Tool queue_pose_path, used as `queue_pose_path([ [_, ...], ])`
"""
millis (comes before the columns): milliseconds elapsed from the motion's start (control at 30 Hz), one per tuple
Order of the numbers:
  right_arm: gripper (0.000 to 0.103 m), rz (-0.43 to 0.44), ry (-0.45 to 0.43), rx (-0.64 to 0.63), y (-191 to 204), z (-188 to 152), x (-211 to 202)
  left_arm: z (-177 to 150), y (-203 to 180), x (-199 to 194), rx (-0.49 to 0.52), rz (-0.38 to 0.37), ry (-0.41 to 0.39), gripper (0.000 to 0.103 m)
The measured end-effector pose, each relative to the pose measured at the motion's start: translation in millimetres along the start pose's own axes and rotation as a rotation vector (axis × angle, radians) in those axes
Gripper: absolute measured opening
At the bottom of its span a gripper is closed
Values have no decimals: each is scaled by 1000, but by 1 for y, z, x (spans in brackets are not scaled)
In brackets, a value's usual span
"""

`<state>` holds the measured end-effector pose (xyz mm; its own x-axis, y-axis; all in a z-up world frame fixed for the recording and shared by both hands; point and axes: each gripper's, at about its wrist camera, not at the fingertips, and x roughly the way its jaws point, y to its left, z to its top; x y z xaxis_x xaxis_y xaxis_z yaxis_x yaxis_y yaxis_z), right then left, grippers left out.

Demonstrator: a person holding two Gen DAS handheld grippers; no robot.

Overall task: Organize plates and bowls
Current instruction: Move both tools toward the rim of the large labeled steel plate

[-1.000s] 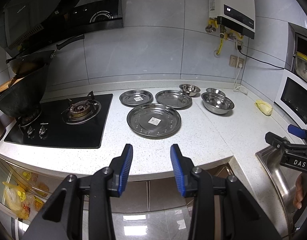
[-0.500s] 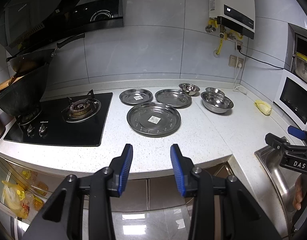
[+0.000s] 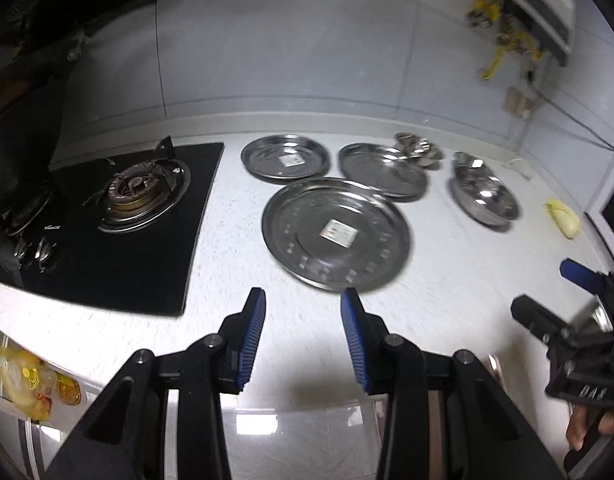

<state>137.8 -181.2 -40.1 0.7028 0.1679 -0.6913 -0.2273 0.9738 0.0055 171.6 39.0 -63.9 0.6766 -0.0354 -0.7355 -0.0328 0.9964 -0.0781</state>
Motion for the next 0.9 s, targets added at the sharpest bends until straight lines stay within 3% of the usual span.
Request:
queue_pose_path([
  [200, 102, 42, 75, 10, 5, 30, 89, 42, 23, 100, -76, -14, 118, 37],
  [367, 102, 89, 163, 29, 6, 47, 160, 58, 42, 169, -152, -38, 214, 37],
  [467, 95, 110, 205, 49, 2, 51, 191, 62, 42, 189, -160, -15, 240, 37],
  [533, 81, 123, 229, 58, -2, 53, 204, 65, 44, 197, -173, -19, 253, 37],
  [600, 75, 143, 249, 72, -6, 54, 213, 66, 46, 202, -185, -29, 266, 37],
  [633, 70, 153, 258, 82, -9, 54, 216, 64, 48, 209, -208, -54, 310, 37],
  [667, 67, 169, 267, 93, -11, 53, 220, 63, 49, 206, -210, -51, 273, 38],
  [733, 55, 189, 287, 99, -13, 52, 225, 63, 49, 210, -210, -50, 279, 37],
  [900, 52, 201, 283, 69, -15, 53, 227, 62, 46, 215, -186, -36, 277, 37],
])
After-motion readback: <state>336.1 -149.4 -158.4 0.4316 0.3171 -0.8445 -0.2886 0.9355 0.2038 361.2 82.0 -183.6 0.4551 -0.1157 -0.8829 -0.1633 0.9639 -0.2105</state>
